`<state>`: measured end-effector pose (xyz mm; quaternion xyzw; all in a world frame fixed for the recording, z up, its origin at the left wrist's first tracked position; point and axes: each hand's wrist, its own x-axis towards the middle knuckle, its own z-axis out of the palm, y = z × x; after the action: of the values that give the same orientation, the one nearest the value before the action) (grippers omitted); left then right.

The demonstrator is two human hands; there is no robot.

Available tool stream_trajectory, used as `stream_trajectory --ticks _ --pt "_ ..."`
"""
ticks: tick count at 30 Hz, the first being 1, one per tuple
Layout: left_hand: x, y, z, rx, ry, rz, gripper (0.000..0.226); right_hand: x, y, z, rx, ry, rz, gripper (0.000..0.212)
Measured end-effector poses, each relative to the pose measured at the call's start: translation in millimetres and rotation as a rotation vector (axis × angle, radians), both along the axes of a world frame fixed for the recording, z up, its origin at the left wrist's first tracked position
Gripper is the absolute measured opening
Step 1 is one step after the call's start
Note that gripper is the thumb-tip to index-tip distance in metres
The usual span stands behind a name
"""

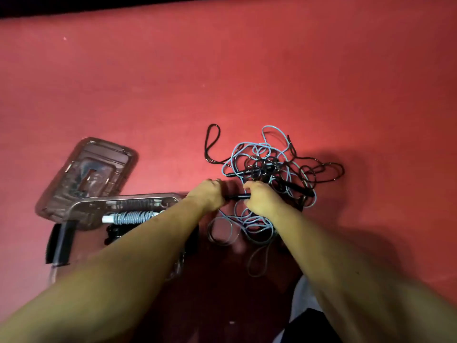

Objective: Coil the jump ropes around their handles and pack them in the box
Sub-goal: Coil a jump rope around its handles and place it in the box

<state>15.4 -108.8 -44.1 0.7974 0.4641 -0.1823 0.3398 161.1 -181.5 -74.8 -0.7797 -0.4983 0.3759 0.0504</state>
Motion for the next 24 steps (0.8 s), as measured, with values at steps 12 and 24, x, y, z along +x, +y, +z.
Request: stream_trajectory --ticks 12,24 --pt "33 -9 -35 -0.022 -0.059 -0.039 0.036 2 -8 -37 -0.023 -0.129 0.021 0.025" --pt "-17 56 158 0.302 -0.435 0.048 0.015 -20 21 122 0.259 0.434 -0.211 0.006"
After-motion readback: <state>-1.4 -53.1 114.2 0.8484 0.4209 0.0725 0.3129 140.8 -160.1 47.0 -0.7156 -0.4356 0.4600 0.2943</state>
